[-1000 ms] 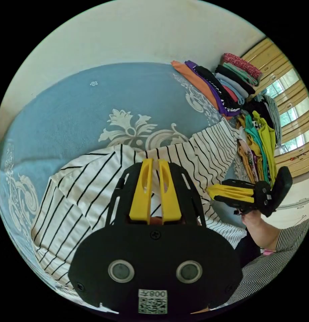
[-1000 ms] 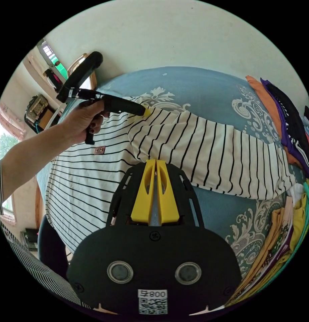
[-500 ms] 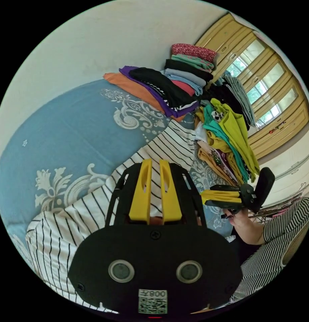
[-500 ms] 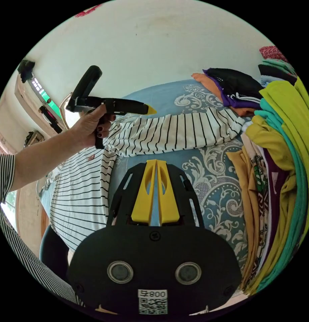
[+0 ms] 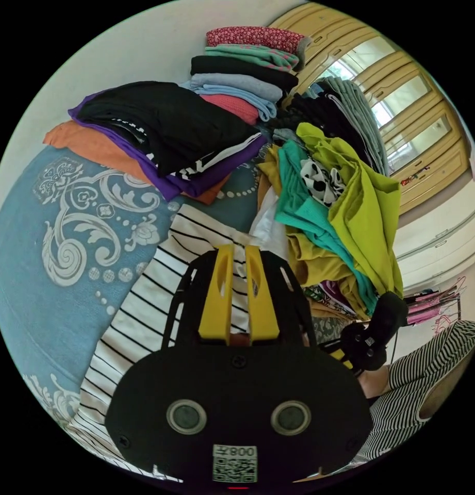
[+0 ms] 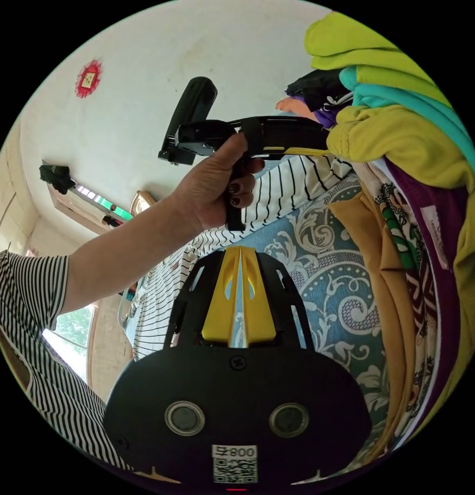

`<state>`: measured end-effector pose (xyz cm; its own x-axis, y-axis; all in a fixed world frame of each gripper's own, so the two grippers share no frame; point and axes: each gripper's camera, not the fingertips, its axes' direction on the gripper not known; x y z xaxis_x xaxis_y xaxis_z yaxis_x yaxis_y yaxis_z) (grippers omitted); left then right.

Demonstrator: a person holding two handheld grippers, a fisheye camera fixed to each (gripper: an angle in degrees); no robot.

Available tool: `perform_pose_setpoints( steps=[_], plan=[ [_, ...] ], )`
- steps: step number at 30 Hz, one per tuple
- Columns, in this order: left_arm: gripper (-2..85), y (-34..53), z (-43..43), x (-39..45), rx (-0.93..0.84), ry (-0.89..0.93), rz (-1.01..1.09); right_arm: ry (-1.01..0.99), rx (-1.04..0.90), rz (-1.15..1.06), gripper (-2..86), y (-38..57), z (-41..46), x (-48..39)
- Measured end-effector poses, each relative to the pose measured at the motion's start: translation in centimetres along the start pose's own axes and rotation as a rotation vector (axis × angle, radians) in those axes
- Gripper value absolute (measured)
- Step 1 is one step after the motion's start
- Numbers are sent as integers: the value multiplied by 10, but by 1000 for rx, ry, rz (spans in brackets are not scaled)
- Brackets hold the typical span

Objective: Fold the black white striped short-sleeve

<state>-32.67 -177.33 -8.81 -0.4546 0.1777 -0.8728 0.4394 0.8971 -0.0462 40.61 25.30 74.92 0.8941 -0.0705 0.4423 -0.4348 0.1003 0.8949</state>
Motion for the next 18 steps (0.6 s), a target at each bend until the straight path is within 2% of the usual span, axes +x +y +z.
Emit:
perform_pose_setpoints(
  steps=[5,11,18],
  plan=[
    [13,-10,3,9,69,30,-56,1,30,10,2,4,-16,12],
    [6,4,-13,15,189,119,-151,136,153,-19,16,6,-48,12],
    [6,32,-5,36,192,169,-216,267,270,-68,56,4,-66,6]
  ],
)
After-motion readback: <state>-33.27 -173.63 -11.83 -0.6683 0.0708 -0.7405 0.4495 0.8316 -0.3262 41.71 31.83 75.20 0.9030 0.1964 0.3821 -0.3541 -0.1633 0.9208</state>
